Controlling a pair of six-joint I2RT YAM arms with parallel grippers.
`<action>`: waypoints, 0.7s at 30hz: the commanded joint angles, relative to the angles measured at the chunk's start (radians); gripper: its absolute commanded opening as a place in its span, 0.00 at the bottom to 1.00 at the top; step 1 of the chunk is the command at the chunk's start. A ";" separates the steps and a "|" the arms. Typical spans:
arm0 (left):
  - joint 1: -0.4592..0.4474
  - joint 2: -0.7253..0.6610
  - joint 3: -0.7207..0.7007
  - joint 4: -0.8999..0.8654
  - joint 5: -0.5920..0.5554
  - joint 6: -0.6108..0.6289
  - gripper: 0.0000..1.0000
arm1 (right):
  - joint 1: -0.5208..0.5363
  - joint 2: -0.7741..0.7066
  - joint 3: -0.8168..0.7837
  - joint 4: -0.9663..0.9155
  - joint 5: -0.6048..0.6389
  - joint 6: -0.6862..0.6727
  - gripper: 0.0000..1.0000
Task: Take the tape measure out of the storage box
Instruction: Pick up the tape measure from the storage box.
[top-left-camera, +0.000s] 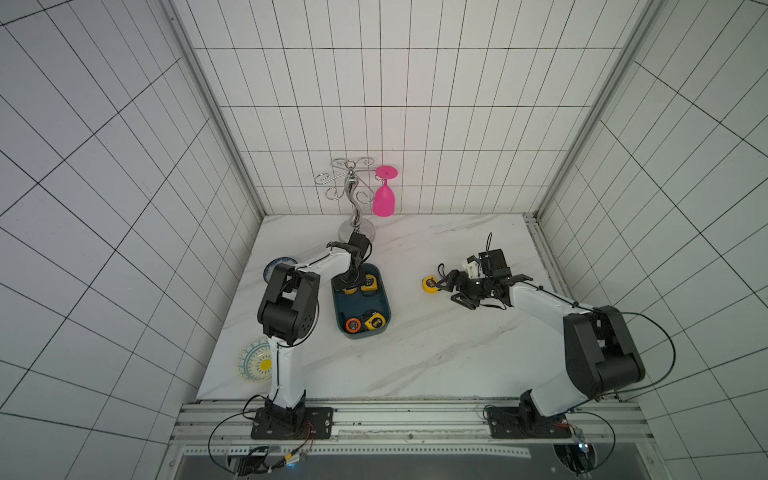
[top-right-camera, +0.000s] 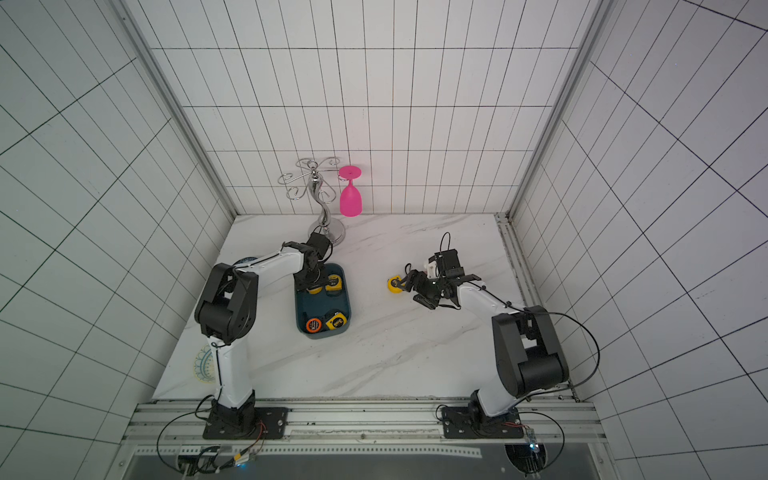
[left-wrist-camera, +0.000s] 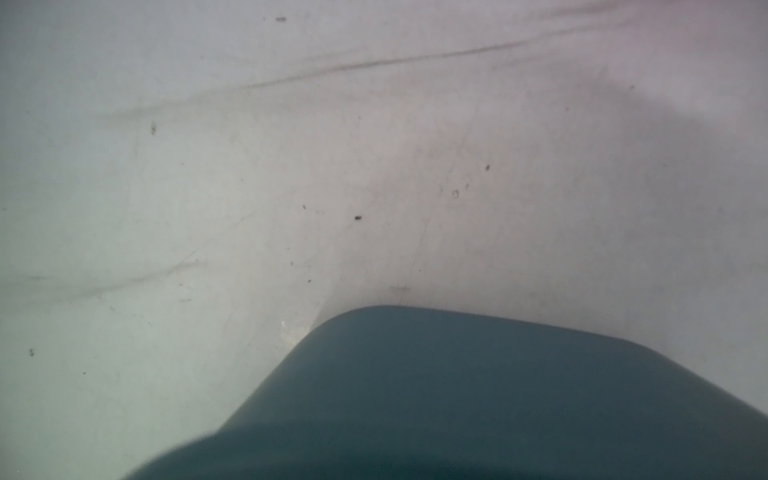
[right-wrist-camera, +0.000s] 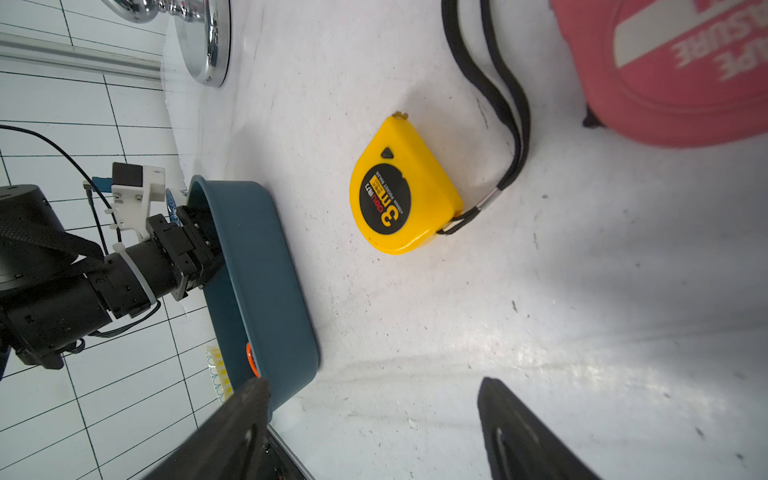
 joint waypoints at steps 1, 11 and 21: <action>0.007 -0.027 -0.049 0.002 0.014 -0.016 0.00 | -0.008 -0.014 -0.012 -0.006 -0.015 -0.018 0.83; -0.044 -0.233 -0.102 -0.045 0.017 -0.083 0.00 | 0.048 -0.011 0.004 0.017 -0.006 -0.021 0.83; -0.085 -0.368 -0.024 -0.124 0.028 -0.123 0.00 | 0.113 -0.012 0.021 0.066 0.008 -0.002 0.83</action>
